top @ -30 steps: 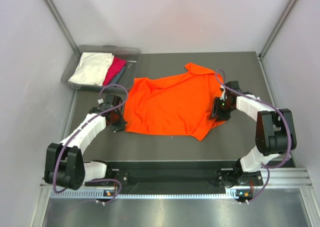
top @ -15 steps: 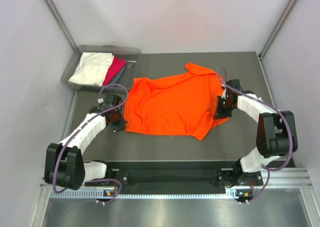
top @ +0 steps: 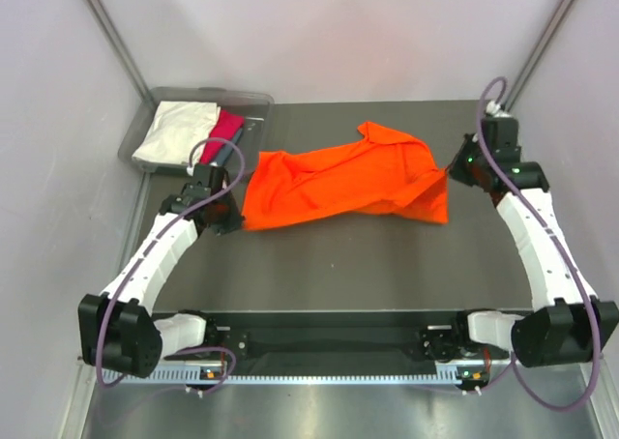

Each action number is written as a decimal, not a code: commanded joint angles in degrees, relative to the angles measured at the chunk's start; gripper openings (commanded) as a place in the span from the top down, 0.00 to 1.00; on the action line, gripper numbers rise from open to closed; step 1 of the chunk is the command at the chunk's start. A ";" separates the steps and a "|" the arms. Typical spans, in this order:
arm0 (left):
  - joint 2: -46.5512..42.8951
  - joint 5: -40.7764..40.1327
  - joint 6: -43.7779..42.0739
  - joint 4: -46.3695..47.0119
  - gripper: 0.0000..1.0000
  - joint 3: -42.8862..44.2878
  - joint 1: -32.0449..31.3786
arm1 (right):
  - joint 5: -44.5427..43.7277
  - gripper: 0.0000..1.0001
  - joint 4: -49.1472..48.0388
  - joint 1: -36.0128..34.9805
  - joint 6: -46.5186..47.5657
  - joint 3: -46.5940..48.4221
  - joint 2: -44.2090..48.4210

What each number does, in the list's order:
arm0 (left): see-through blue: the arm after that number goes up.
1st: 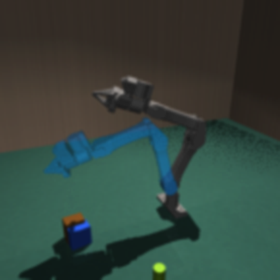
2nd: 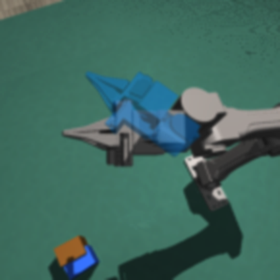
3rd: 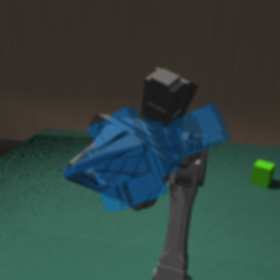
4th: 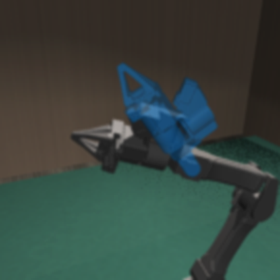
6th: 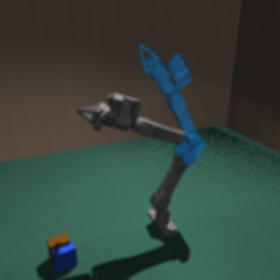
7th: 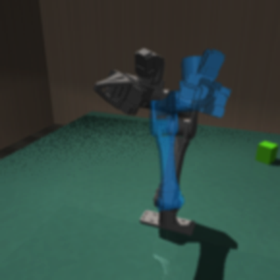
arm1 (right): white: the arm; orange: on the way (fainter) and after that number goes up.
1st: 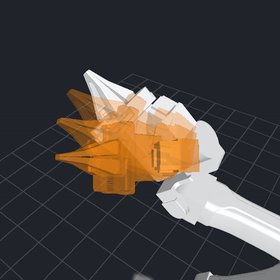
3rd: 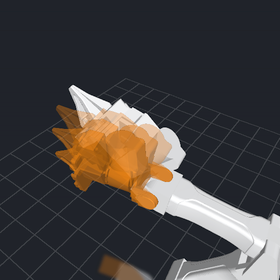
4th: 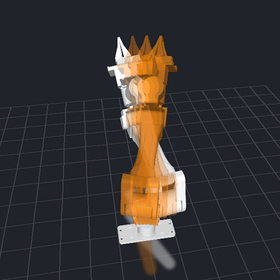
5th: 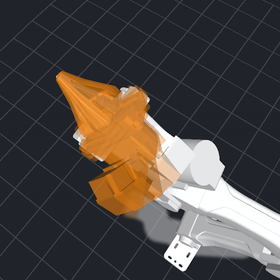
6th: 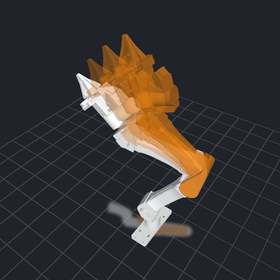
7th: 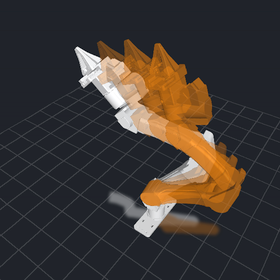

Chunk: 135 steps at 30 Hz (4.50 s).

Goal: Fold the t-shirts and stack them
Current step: Flatten the tshirt out, then fold the tshirt

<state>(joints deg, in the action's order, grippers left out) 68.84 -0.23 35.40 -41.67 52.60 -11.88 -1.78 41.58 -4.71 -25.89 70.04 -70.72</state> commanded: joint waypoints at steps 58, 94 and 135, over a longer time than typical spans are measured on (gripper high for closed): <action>57.36 5.68 -7.54 45.98 1.00 48.81 -3.94 | -14.39 1.00 -51.34 11.04 13.50 13.54 -29.64; 51.22 8.04 -7.10 10.21 1.00 42.50 -3.94 | -17.12 1.00 -4.85 13.41 3.92 -2.98 -13.39; 45.69 -3.54 -15.36 6.76 0.55 44.97 -9.21 | -11.49 0.16 -5.01 16.92 6.11 -0.79 -13.56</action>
<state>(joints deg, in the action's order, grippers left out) 121.36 0.32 22.31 -36.67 96.12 -18.81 -10.90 41.30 10.55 -22.81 62.22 -83.35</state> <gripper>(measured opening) 0.445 0.837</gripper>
